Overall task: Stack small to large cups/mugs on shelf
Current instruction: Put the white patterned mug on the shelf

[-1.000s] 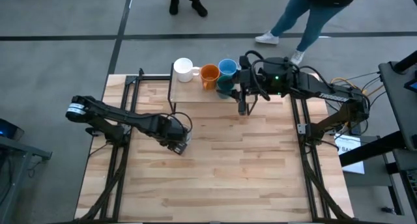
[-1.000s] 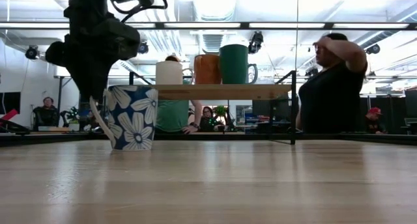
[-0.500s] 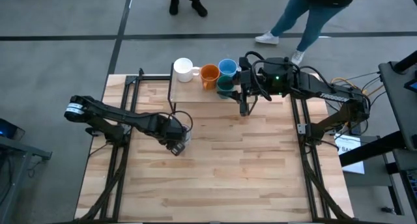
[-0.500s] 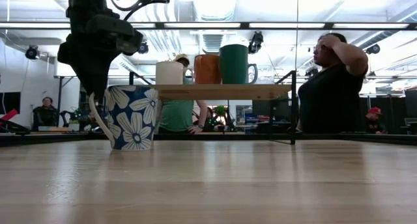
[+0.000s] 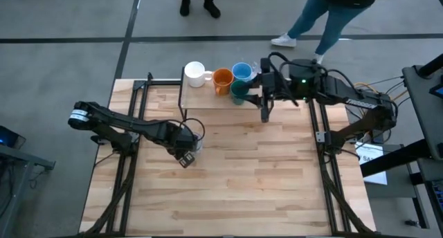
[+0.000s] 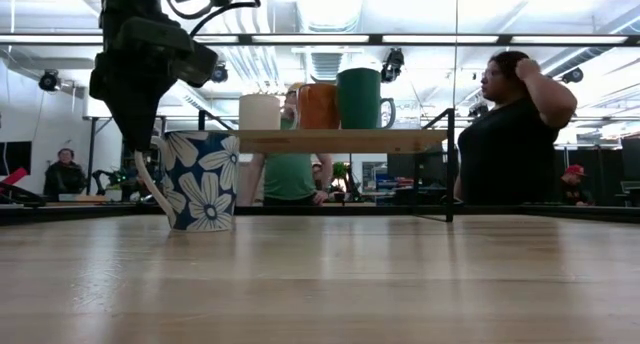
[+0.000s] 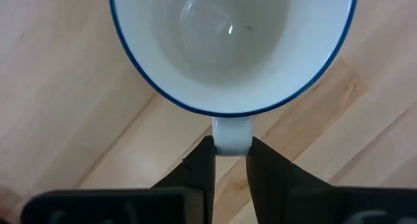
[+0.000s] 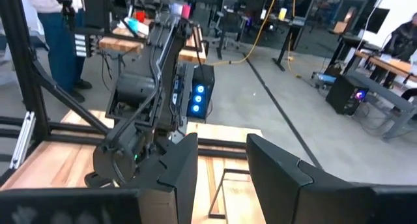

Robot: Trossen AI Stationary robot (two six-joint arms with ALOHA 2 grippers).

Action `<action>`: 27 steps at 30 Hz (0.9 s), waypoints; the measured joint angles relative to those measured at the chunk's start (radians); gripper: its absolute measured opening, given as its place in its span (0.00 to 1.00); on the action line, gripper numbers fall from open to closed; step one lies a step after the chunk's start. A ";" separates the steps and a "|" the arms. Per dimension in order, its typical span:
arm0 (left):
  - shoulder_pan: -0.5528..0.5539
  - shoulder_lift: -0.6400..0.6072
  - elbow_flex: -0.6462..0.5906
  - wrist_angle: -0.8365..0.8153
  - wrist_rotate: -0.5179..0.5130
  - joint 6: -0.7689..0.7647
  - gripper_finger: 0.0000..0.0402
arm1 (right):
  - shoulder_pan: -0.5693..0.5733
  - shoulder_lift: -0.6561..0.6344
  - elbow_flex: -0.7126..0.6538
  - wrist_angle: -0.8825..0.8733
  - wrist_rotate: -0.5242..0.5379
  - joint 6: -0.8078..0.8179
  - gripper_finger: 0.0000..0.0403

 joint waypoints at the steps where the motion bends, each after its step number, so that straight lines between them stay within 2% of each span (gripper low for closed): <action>1: 0.000 0.000 0.000 0.000 0.000 0.000 0.11 | 0.000 -0.008 0.000 0.000 0.000 0.000 0.31; 8: 0.005 0.000 0.000 0.000 -0.004 -0.002 0.15 | 0.000 -0.040 0.000 -0.001 0.010 0.015 0.31; 13: 0.013 0.000 0.002 0.001 -0.006 -0.002 0.11 | 0.000 -0.046 -0.002 -0.007 0.026 0.016 0.31; 27: 0.016 0.002 0.011 -0.001 -0.032 -0.029 0.11 | 0.000 -0.046 -0.036 -0.007 0.026 0.016 0.31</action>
